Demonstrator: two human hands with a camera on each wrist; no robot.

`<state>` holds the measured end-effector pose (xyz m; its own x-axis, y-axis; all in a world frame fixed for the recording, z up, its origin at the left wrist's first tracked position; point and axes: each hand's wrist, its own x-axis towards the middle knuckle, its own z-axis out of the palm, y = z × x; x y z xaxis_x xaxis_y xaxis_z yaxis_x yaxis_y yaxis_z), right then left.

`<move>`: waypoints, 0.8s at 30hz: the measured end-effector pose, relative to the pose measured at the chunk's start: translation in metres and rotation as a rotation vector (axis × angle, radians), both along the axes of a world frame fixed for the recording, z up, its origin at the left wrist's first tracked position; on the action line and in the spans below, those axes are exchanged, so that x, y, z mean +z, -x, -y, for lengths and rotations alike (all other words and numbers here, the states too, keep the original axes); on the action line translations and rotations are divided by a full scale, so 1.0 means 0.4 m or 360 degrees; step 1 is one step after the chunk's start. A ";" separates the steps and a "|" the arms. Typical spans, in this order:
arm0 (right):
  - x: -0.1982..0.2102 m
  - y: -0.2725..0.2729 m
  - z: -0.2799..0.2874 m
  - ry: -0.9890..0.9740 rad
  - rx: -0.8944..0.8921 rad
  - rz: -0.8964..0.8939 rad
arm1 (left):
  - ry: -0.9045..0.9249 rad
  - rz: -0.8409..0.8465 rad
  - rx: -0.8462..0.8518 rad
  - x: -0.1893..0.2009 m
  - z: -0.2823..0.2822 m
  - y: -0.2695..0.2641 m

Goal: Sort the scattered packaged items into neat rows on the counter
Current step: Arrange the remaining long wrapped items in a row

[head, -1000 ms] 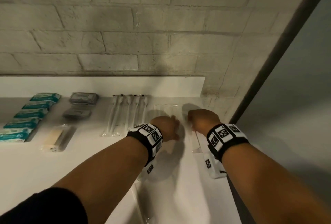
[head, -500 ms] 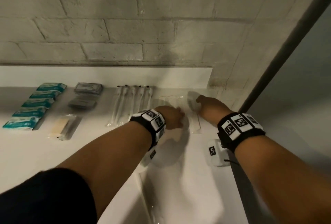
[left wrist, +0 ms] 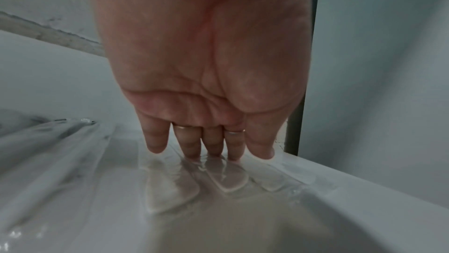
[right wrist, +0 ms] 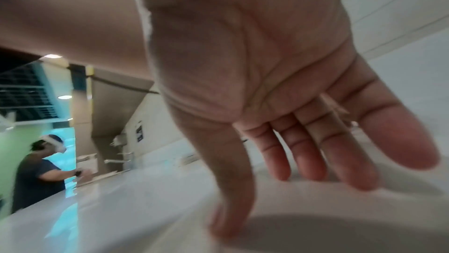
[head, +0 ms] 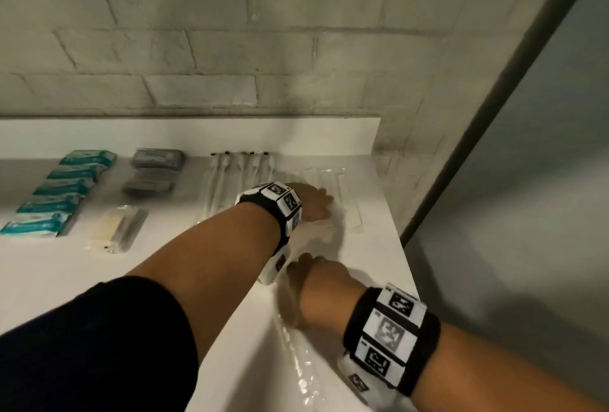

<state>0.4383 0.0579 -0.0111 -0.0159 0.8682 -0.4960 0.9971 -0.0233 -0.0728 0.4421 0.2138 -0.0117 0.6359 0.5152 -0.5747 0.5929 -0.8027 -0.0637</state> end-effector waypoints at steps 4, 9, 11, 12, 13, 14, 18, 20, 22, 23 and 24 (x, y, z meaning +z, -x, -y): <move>0.009 -0.072 -0.001 -0.0052 -0.0065 -0.0043 | -0.0011 0.0022 -0.0014 -0.003 -0.006 -0.001; -0.004 -0.030 0.021 0.0049 -0.0113 0.0016 | -0.0070 0.0085 -0.0046 -0.015 -0.002 0.003; -0.006 -0.033 0.023 -0.0019 -0.0185 0.0006 | -0.0046 0.0108 0.0006 -0.018 0.003 0.004; -0.004 -0.046 0.020 -0.0080 -0.0202 -0.0009 | -0.0048 0.0127 0.0029 -0.018 0.006 0.004; -0.001 -0.065 0.017 -0.0128 -0.0224 -0.0015 | -0.0038 0.0171 0.0078 -0.017 0.010 0.004; 0.001 -0.086 0.015 -0.0156 -0.0262 -0.0026 | -0.0032 0.0200 0.0106 -0.019 0.012 0.005; -0.013 -0.142 0.014 -0.0213 -0.0242 -0.0040 | 0.0031 0.0193 0.0106 -0.033 0.008 0.010; -0.023 -0.148 0.018 -0.0273 -0.0186 -0.0056 | 0.0042 0.0180 0.0122 -0.035 0.006 0.009; -0.027 -0.158 0.020 -0.0277 -0.0174 -0.0028 | 0.0031 0.0189 0.0135 -0.033 0.006 0.009; -0.021 -0.174 0.019 -0.0253 -0.0218 -0.0037 | 0.0019 0.0205 0.0148 -0.033 0.008 0.008; -0.016 -0.195 0.015 -0.0215 -0.0287 -0.0079 | -0.0007 0.0217 0.0151 -0.034 0.010 0.008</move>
